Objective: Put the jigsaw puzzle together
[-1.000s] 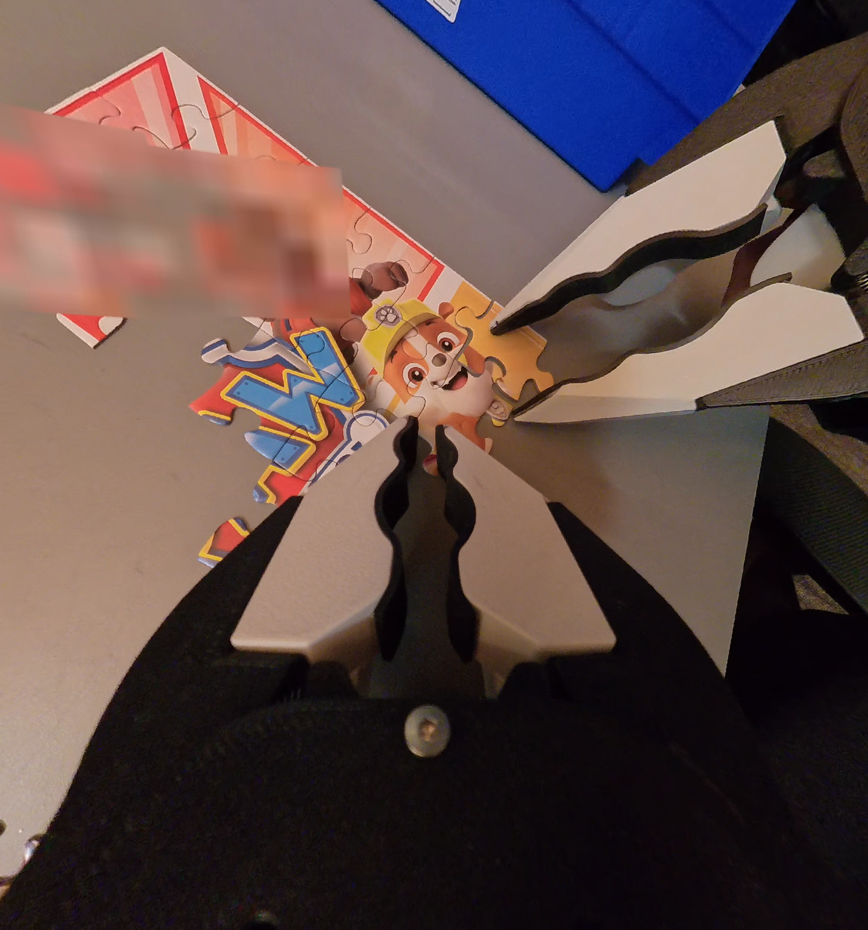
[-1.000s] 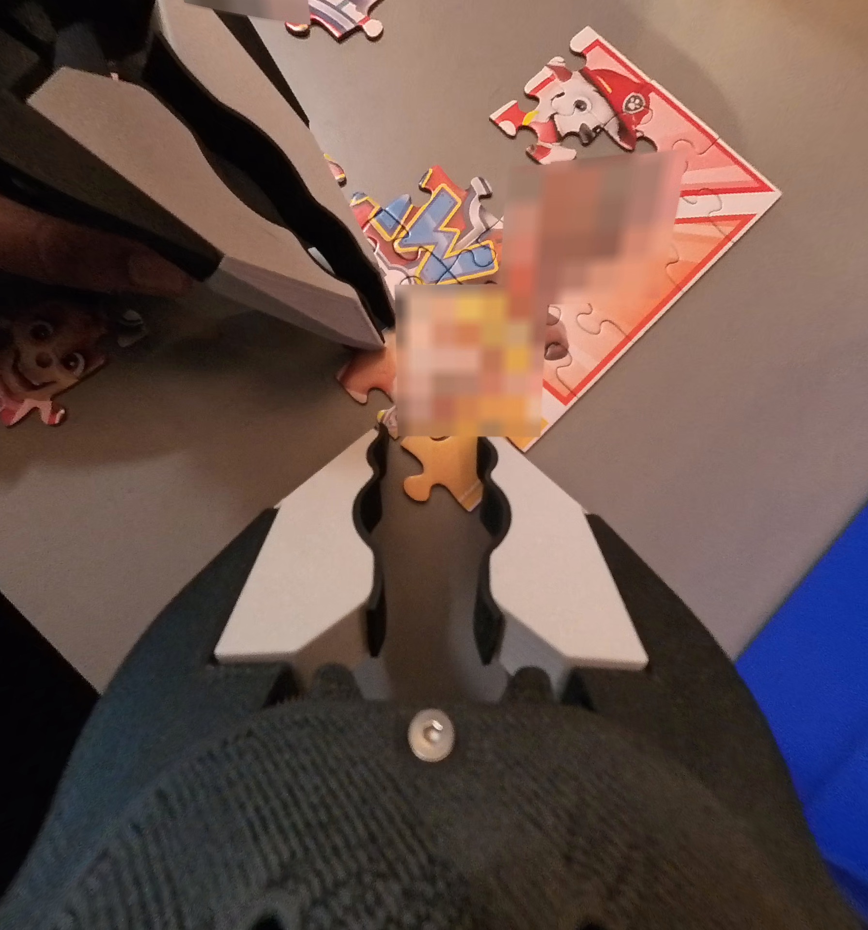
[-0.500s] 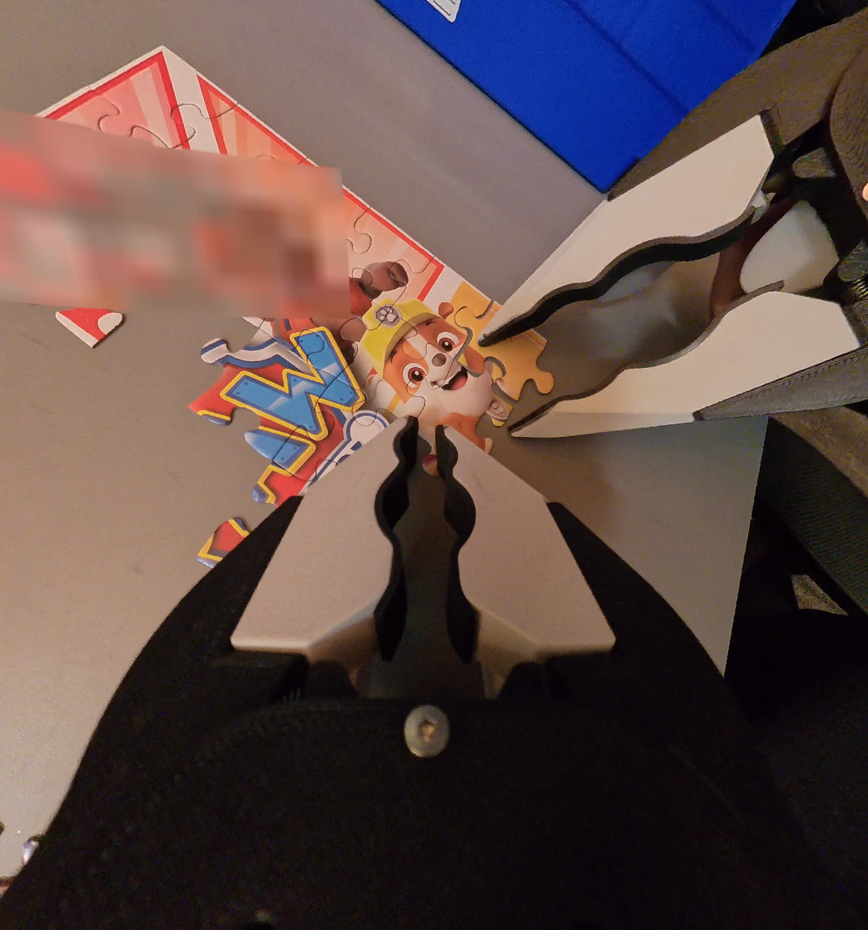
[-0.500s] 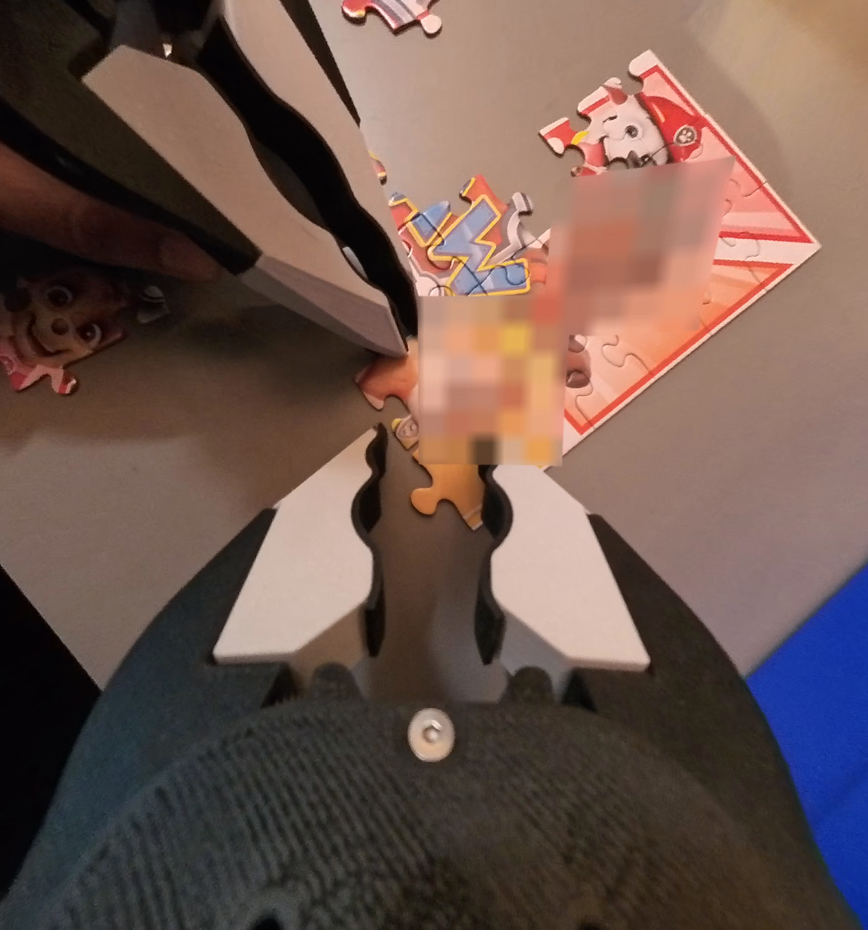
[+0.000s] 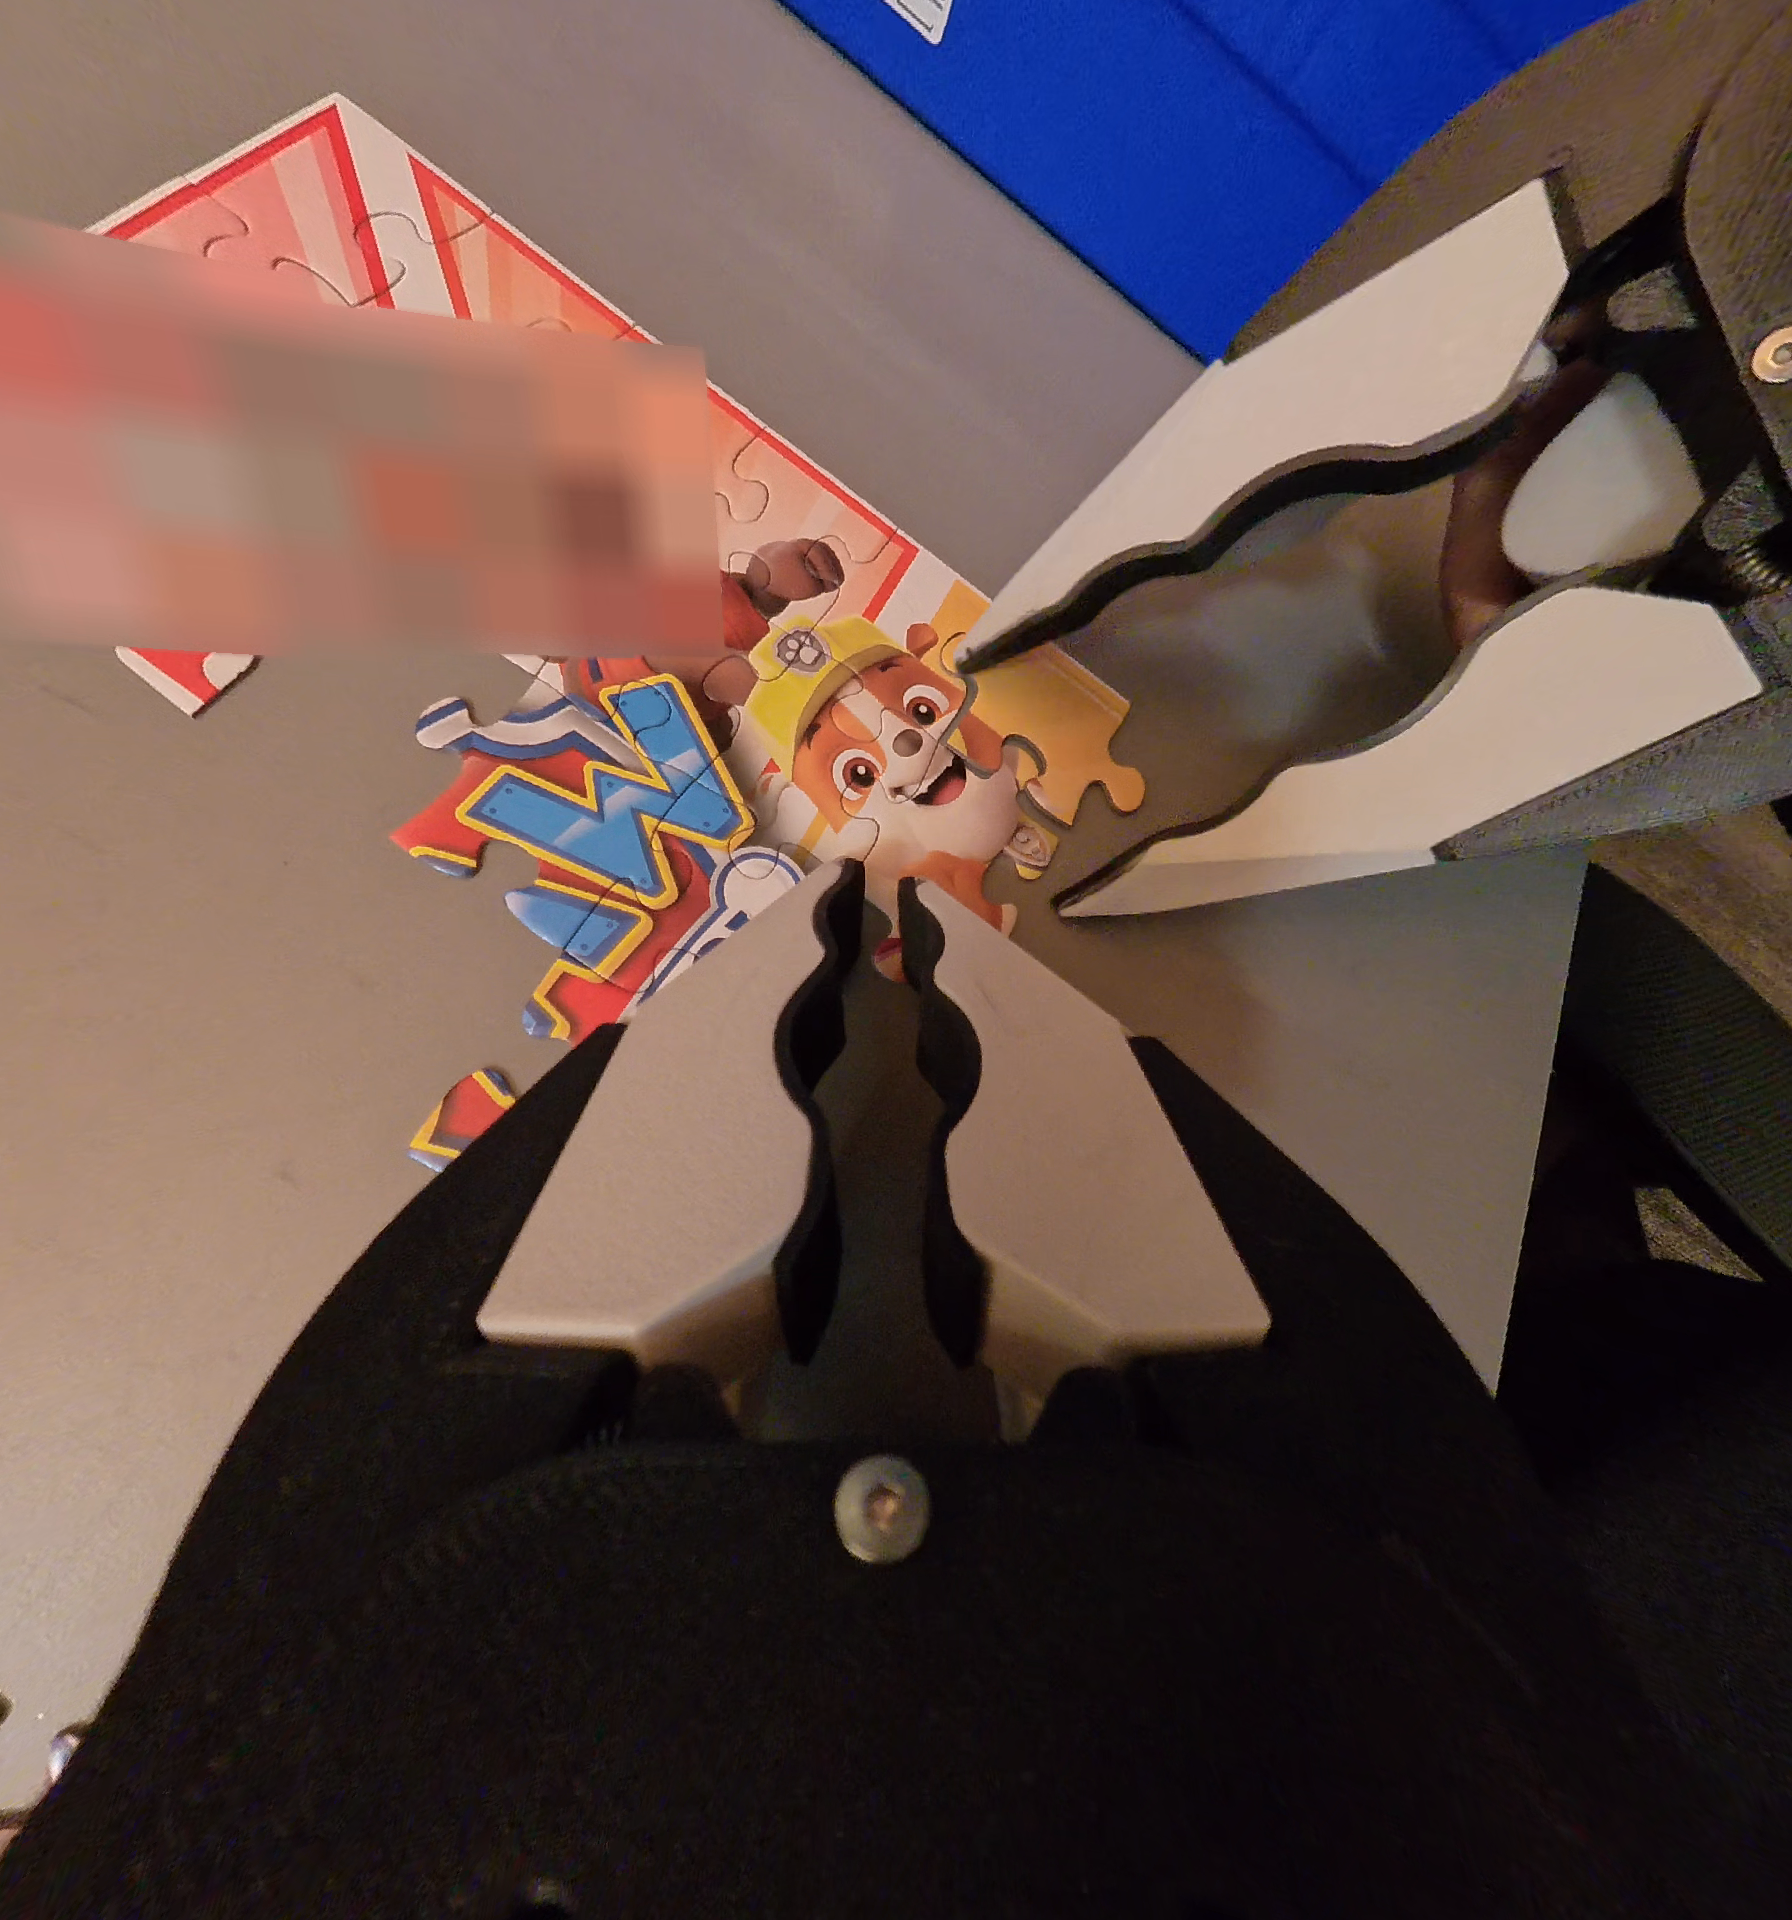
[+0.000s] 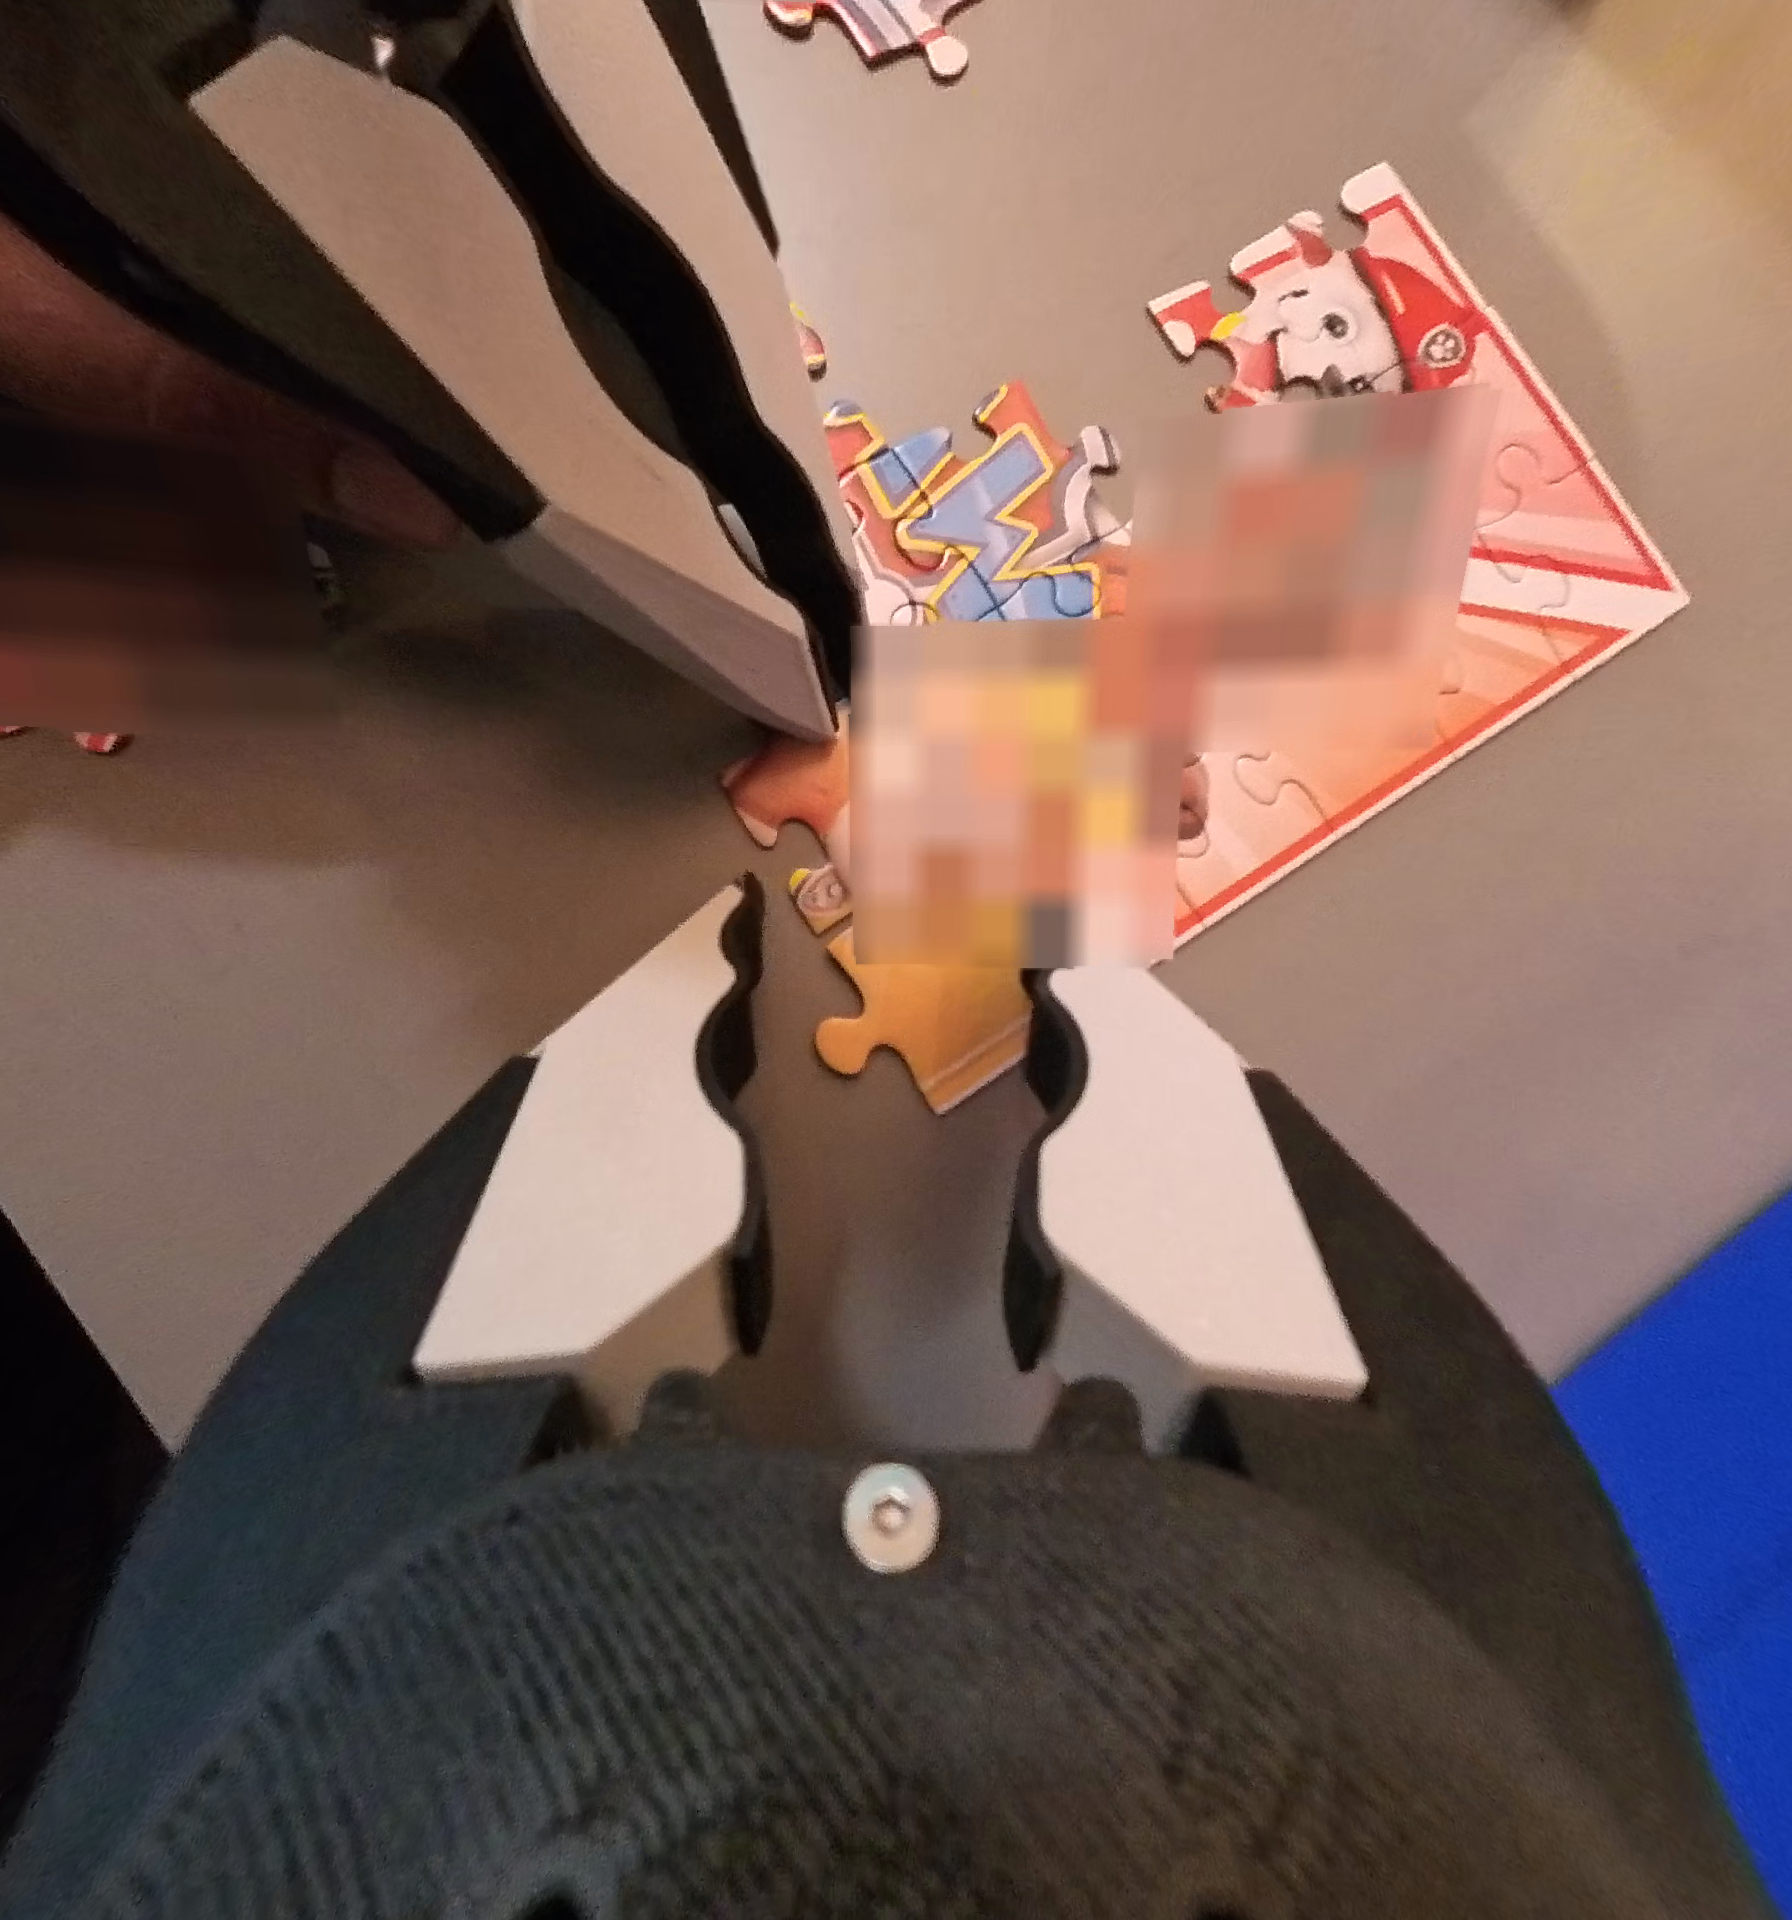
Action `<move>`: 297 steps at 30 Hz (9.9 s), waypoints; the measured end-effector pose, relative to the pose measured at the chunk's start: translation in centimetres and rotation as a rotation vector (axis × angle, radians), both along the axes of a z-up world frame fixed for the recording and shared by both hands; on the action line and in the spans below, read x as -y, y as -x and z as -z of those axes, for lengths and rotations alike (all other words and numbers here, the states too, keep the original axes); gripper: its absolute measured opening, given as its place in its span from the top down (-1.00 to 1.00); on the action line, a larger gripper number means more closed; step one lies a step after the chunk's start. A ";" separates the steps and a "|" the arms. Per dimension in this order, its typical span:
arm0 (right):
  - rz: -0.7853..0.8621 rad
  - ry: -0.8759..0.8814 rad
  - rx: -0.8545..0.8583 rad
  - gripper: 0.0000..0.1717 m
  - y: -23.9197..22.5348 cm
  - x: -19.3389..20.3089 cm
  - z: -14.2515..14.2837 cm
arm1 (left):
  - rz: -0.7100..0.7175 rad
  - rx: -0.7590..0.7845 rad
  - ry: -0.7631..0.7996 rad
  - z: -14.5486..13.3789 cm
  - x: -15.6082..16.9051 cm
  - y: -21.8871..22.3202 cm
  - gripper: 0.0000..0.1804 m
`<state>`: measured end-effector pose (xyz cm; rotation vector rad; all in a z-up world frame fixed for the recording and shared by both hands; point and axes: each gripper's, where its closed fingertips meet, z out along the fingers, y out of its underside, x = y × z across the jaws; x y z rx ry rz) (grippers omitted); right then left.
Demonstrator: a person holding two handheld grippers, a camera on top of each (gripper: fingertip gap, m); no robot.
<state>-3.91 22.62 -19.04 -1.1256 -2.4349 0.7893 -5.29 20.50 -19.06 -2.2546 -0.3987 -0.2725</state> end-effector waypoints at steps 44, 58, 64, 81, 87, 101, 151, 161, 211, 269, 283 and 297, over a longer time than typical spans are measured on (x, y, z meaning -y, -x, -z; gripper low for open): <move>-0.157 -0.199 0.169 0.54 -4.3 -0.8 -1.4 | 0.003 0.000 0.000 0.0 0.5 -0.5 0.93; 0.297 0.086 0.011 0.23 -4.8 -1.9 0.2 | -0.049 0.007 -0.120 -1.7 0.9 0.3 0.96; 0.250 0.097 -0.009 0.55 -5.0 -0.7 0.1 | -0.054 0.039 -0.142 -1.9 0.9 0.4 0.96; 0.149 0.082 -0.031 0.56 -4.0 2.4 -0.3 | -0.025 0.042 -0.098 -1.3 0.8 -0.1 0.96; 0.125 0.121 -0.004 0.61 -3.9 3.4 0.1 | -0.014 0.021 -0.081 -1.1 0.7 -0.2 0.96; 0.115 0.112 0.052 0.79 -3.7 4.3 0.1 | -0.010 0.018 -0.082 -1.2 0.7 -0.4 0.95; 0.063 0.066 -0.050 0.89 -7.6 5.0 -0.5 | 0.003 -0.011 -0.071 -1.1 0.7 -0.7 0.92; 0.106 0.129 -0.027 0.43 -7.9 4.5 0.0 | 0.034 -0.010 -0.144 -2.2 0.7 -1.2 0.92; -0.181 -0.575 -0.685 1.00 -12.6 4.0 -4.1 | 0.173 -0.093 -0.159 -4.0 4.0 -10.8 0.57; -0.076 -0.426 -0.327 0.66 -5.0 2.4 -0.9 | 0.056 -0.183 0.050 0.2 1.0 -0.6 0.86; -0.017 -0.020 -0.207 0.43 -3.7 1.8 -0.9 | 0.057 -0.152 0.046 0.2 1.0 -0.7 0.88; -0.037 0.143 -0.082 0.39 -4.1 2.8 0.1 | 0.051 -0.125 0.040 0.2 1.1 -0.7 0.90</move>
